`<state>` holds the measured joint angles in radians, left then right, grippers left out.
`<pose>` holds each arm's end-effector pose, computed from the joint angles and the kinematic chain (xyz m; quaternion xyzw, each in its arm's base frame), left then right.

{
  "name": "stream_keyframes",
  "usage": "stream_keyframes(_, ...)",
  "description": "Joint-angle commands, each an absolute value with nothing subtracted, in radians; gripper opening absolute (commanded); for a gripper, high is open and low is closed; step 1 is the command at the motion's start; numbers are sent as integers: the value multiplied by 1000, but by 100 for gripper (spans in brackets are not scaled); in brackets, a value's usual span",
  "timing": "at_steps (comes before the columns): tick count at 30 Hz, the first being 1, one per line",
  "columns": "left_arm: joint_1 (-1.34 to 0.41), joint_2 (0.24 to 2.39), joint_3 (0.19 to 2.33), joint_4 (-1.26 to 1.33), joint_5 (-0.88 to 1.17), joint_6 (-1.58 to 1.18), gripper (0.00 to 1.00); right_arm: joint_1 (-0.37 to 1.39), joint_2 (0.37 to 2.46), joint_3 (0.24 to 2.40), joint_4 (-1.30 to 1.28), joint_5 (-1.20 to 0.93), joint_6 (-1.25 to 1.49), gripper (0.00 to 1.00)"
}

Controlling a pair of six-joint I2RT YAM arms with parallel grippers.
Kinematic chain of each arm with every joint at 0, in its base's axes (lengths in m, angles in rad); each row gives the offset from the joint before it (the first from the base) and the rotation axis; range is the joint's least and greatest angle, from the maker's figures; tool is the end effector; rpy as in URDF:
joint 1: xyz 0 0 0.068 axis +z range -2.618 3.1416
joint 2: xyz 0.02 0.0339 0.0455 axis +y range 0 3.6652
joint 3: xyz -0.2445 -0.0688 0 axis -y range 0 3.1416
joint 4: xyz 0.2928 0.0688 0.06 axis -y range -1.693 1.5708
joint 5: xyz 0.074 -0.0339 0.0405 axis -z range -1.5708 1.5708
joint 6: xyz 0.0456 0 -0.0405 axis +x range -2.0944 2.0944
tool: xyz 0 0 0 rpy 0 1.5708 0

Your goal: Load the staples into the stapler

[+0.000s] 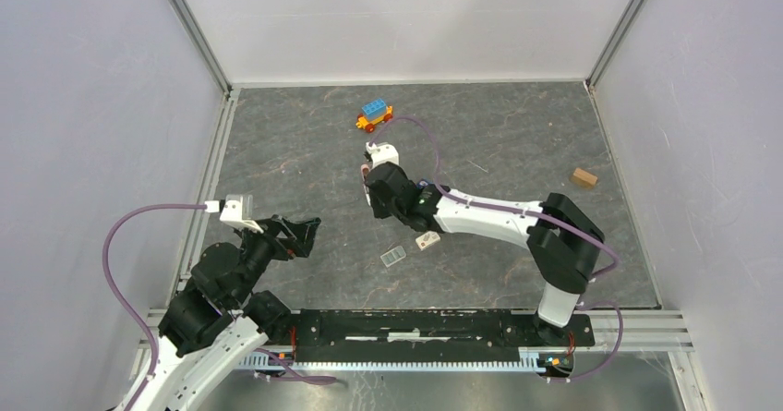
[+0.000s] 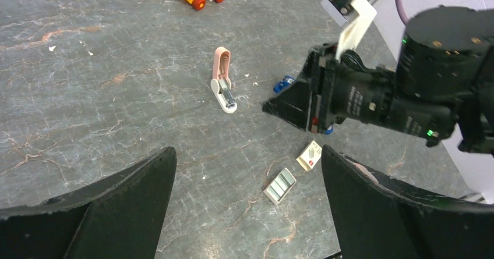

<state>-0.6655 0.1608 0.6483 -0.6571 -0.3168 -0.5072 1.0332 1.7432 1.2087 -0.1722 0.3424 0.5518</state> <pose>0.1070 -0.0659 0.3230 -0.0417 0.7606 -0.2518 0.5970 0.2351 0.3644 0.1809 -0.1440 0.8860 0.1852 0.3998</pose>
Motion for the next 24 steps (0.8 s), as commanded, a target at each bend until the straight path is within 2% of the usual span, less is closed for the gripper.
stream_keyframes(1,-669,156,658,-651,-332,-455,100,1000,1817,1304,-142,379,552,22)
stream_keyframes(13,-669,154,657,-648,-325,-453,100,969,1943,1359,-20,388,603,21)
stream_keyframes(24,-669,154,657,-647,-322,-450,100,943,2006,1382,-8,365,601,21)
